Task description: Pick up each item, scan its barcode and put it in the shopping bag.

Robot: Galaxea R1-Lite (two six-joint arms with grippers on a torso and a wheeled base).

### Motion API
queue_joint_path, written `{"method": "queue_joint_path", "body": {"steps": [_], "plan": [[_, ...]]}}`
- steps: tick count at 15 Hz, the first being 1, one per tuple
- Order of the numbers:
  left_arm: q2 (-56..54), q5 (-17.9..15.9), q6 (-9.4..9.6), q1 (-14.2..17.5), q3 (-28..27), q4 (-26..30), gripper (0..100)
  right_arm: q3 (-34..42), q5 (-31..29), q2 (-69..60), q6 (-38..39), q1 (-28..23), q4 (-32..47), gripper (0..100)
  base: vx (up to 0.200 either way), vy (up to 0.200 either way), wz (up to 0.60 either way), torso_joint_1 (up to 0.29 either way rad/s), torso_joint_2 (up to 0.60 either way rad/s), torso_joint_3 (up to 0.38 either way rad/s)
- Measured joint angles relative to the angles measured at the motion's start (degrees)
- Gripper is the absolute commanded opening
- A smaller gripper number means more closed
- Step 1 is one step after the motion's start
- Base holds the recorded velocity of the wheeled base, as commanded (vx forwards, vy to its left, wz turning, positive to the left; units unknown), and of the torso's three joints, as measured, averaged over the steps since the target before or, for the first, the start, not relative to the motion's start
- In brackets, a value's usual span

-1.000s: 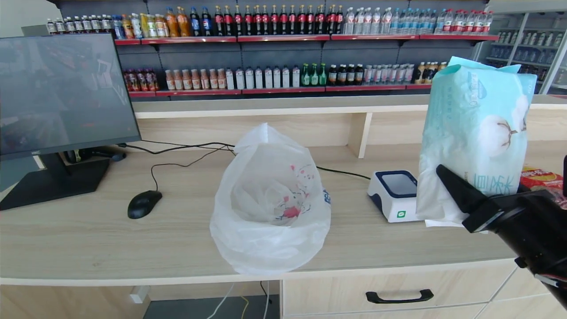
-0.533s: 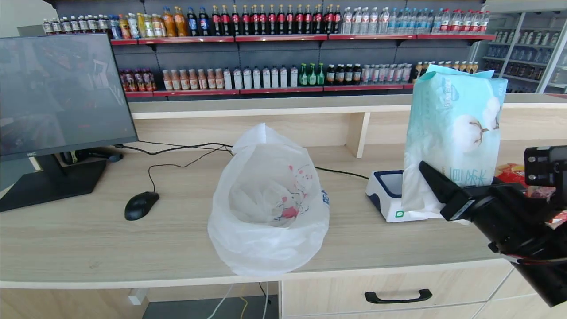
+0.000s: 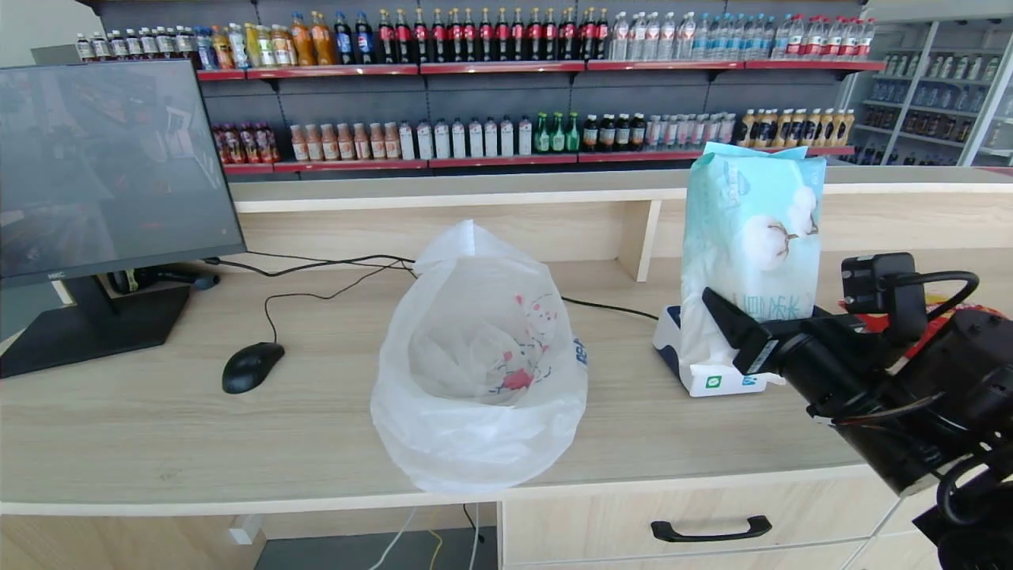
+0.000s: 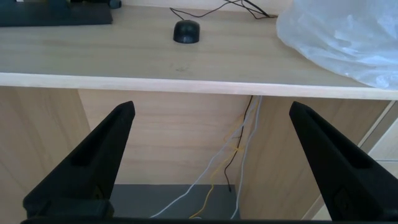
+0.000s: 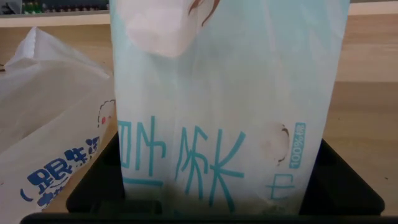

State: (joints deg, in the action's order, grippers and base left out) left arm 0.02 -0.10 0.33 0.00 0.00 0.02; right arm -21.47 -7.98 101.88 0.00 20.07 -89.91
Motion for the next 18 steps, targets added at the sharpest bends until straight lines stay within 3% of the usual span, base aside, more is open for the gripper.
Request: {"method": "queue_joint_path", "body": {"steps": [7, 18], "plan": [[0.0, 0.0, 0.00, 0.0, 0.0, 0.0, 100, -6.6, 0.1, 6.4, 0.1, -1.4, -0.1, 0, 0.000, 0.000, 0.00, 0.000, 0.00, 0.000], [0.0, 0.0, 0.02, 0.0, 0.0, 0.0, 100, -6.2, -0.3, 8.4, 0.0, -1.5, -0.2, 0, 0.000, 0.000, 0.00, 0.000, 0.00, 0.000]]}}
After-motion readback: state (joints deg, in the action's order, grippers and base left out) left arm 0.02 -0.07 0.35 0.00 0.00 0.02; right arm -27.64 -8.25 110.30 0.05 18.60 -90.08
